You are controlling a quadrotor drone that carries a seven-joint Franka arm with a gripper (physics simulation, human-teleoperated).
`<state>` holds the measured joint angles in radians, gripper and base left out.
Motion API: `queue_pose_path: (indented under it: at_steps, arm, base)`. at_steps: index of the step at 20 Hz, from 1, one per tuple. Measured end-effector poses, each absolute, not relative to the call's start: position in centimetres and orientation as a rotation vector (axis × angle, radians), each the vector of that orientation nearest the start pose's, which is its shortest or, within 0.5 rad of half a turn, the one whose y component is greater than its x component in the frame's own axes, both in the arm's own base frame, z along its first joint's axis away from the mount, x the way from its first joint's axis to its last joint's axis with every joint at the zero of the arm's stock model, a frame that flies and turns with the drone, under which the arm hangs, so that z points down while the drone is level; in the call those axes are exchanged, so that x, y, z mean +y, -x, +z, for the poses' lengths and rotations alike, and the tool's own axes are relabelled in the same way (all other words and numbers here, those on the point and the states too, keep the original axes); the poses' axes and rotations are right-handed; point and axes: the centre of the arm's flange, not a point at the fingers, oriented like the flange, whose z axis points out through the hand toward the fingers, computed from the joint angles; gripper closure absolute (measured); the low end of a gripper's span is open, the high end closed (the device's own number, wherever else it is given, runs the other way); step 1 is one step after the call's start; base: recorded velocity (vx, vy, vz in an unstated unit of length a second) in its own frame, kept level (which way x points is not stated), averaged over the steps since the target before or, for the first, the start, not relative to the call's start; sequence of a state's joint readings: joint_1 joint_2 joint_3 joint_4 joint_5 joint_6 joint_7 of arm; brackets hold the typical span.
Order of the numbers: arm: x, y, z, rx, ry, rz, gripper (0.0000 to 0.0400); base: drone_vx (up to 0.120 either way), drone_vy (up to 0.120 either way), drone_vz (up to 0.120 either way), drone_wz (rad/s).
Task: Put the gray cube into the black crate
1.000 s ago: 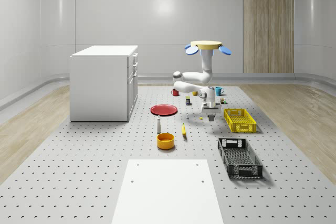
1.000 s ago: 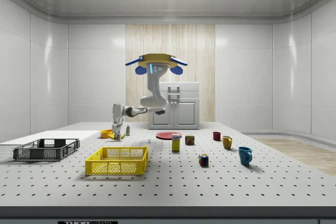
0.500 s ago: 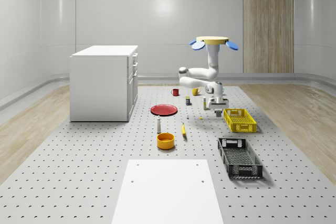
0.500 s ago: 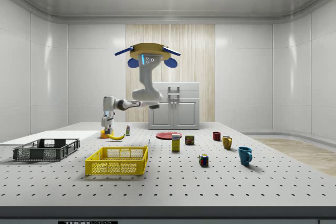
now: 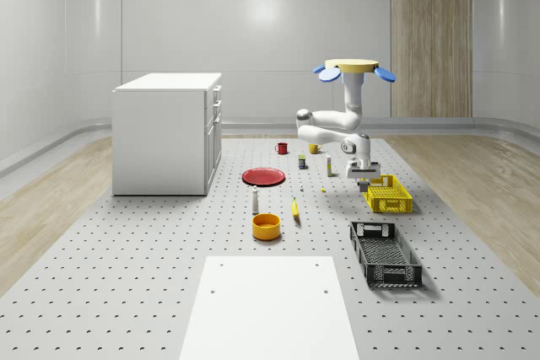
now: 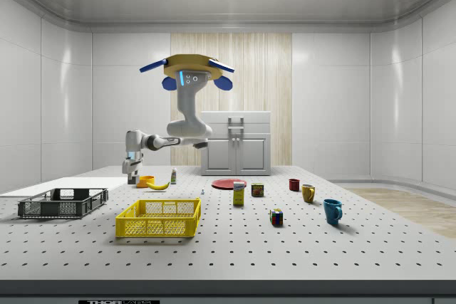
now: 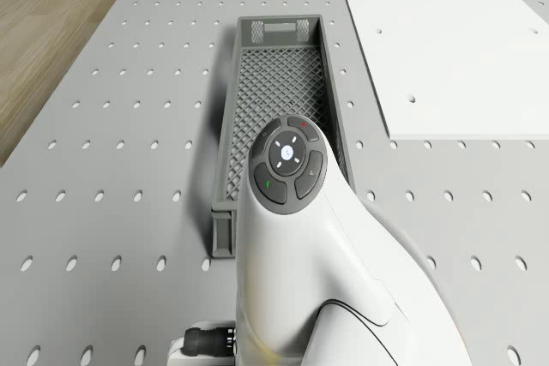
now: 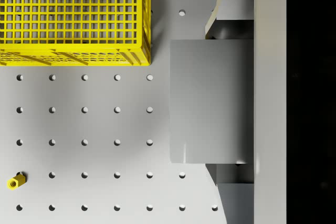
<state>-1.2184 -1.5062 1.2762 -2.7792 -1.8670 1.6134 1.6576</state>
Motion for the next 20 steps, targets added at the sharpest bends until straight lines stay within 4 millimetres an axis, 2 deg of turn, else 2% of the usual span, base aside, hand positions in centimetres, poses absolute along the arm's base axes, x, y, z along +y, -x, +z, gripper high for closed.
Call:
queue_pose_path:
  at_steps: [3,20]
  arm:
    - [1.2,-32.88,52.47,-0.002,-0.001,0.786,0.015]
    - [1.2,-32.88,52.47,-0.002,-0.001,0.786,0.015]
  base:
    - [0.12,0.107,0.0,0.0]
    - [0.12,0.0,0.0,0.0]
